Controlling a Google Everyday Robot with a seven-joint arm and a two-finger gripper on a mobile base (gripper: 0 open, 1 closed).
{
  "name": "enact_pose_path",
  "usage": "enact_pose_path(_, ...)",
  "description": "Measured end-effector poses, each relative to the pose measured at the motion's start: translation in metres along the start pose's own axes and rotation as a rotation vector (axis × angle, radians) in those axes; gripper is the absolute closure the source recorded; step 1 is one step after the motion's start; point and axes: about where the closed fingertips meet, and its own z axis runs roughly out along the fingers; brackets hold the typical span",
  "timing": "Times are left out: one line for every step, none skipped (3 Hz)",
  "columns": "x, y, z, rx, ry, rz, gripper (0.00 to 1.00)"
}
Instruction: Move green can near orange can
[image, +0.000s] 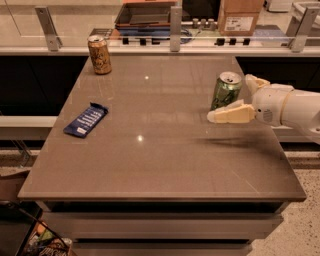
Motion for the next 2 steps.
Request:
enact_pose_path(-0.0032, -0.0034, 0.0065, 0.002, -0.043, -0.004, 0.0)
enact_pose_path(-0.0025, -0.0065, 0.014, -0.004, -0.06, -0.006, 0.0)
